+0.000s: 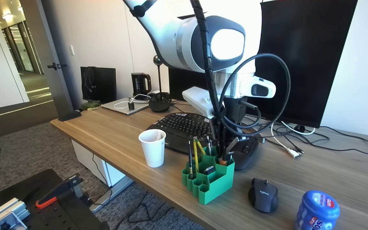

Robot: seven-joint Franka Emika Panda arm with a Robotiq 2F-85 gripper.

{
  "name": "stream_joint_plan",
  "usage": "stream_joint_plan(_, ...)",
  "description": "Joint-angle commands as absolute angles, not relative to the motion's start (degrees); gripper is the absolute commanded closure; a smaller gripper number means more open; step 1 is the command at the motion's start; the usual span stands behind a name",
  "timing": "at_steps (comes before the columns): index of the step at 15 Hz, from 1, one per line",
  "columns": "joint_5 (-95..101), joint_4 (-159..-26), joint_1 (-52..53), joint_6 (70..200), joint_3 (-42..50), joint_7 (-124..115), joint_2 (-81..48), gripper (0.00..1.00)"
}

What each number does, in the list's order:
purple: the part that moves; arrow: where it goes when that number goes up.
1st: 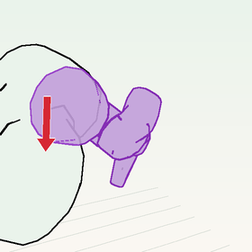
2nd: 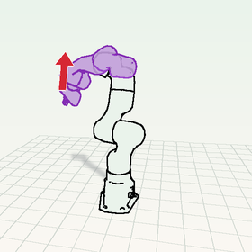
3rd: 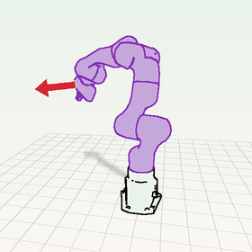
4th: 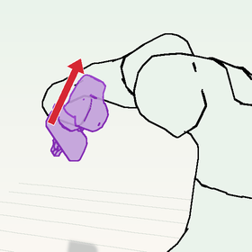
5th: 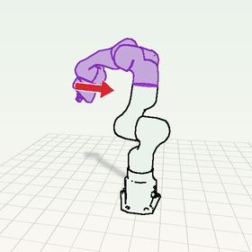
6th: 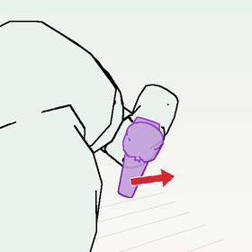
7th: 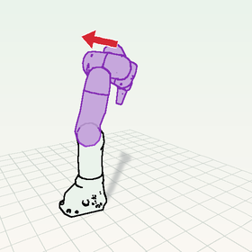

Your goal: Pick a crayon in the rack and put it in the cup

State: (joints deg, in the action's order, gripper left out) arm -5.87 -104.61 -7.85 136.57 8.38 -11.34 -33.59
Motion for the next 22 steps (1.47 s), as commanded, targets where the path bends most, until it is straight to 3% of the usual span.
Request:
stream_joint_plan(1, -6.7, -105.8, -8.4, 136.8, 7.4, -9.8, -31.4, 0.96)
stream_joint_plan(22, -8.7, -116.4, -8.5, 144.3, 4.2, 0.1, -17.8, 0.96)
